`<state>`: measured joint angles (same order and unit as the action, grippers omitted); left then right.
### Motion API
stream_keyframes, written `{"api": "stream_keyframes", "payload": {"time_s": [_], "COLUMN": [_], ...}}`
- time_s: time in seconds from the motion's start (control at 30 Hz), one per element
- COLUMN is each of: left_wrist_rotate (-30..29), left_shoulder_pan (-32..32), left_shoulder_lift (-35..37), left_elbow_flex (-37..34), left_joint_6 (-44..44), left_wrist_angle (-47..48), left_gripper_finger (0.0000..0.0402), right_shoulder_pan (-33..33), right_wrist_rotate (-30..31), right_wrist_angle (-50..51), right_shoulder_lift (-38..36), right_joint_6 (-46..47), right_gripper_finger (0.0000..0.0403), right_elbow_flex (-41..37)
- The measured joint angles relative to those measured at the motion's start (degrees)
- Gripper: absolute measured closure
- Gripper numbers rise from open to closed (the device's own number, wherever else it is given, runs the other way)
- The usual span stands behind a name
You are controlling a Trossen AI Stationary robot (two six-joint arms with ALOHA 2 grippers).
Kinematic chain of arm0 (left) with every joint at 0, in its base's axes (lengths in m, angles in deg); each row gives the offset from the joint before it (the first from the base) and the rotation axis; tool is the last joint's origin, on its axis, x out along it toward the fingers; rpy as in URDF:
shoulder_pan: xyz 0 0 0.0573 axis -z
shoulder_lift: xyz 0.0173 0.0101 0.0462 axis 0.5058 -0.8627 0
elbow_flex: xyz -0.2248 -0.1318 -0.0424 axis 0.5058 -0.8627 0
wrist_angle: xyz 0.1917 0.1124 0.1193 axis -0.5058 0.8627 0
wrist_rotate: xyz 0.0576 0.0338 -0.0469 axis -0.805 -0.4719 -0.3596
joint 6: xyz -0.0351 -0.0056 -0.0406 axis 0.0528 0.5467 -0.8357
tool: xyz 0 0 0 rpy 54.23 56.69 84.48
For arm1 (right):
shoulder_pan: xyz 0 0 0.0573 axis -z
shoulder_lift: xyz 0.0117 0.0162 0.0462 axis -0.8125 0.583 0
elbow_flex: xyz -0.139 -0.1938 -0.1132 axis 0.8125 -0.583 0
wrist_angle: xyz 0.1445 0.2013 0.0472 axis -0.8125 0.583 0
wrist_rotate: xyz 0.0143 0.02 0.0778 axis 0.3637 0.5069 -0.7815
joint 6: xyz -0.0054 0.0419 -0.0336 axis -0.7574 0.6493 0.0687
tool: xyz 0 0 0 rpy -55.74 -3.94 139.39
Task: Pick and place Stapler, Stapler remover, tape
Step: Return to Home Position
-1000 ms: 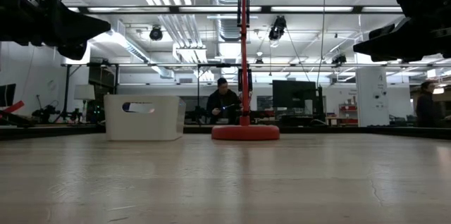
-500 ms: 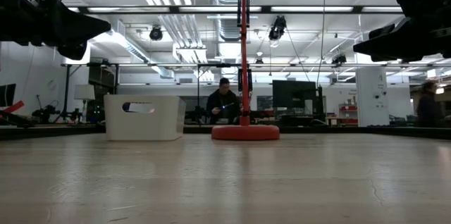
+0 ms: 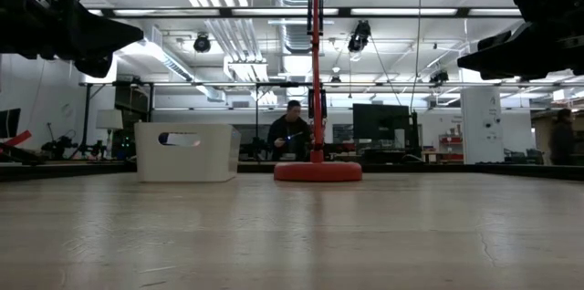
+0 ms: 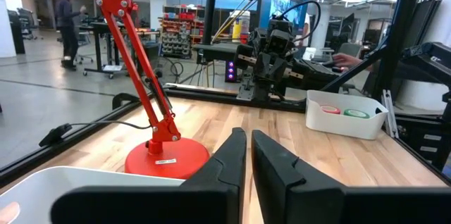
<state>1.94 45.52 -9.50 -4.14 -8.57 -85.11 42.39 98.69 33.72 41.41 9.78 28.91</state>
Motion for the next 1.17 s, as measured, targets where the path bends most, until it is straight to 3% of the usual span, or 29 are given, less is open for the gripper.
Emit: {"api": "stream_keyframes", "payload": {"time_s": [1.17], "left_wrist_rotate": [0.01], "left_shoulder_pan": [0.00], "left_shoulder_lift": [-0.02], "left_elbow_flex": [-0.02], "left_joint_6": [0.02], "left_wrist_angle": [0.00], "left_gripper_finger": [0.0372], "right_shoulder_pan": [0.00], "right_wrist_rotate": [0.00], "right_wrist_angle": [0.00], "right_shoulder_lift": [0.00], "right_joint_6": [0.00], "right_gripper_finger": [0.0394], "right_elbow_flex": [0.02]}}
